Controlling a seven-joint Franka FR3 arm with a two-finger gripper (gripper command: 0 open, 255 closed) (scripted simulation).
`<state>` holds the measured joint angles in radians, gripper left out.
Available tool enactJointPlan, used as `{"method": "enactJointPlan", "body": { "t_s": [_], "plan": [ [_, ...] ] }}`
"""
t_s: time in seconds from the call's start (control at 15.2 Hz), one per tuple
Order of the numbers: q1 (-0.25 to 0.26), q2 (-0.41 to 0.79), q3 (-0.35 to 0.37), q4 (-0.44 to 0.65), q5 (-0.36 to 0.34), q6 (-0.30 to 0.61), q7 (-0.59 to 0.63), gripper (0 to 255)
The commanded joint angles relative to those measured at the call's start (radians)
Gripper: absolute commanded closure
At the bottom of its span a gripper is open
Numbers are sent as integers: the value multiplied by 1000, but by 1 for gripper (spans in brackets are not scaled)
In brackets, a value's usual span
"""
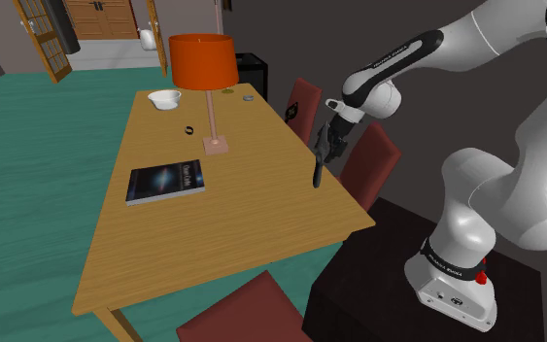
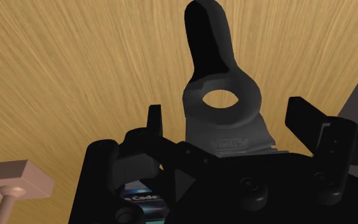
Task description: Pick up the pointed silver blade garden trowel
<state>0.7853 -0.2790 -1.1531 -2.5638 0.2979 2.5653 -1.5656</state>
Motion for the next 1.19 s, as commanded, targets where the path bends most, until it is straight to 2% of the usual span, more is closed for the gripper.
{"method": "enactJointPlan", "body": {
  "t_s": [0.0, 0.59, 0.86, 1.12],
  "plan": [
    [14, 8, -13, 2, 12, 4, -10, 255],
    [12, 7, -12, 1, 11, 5, -10, 255],
    [-77, -41, 75, 12, -67, -42, 64, 255],
    [-141, -84, 141, 28, -124, -92, 123, 255]
  ]
}}
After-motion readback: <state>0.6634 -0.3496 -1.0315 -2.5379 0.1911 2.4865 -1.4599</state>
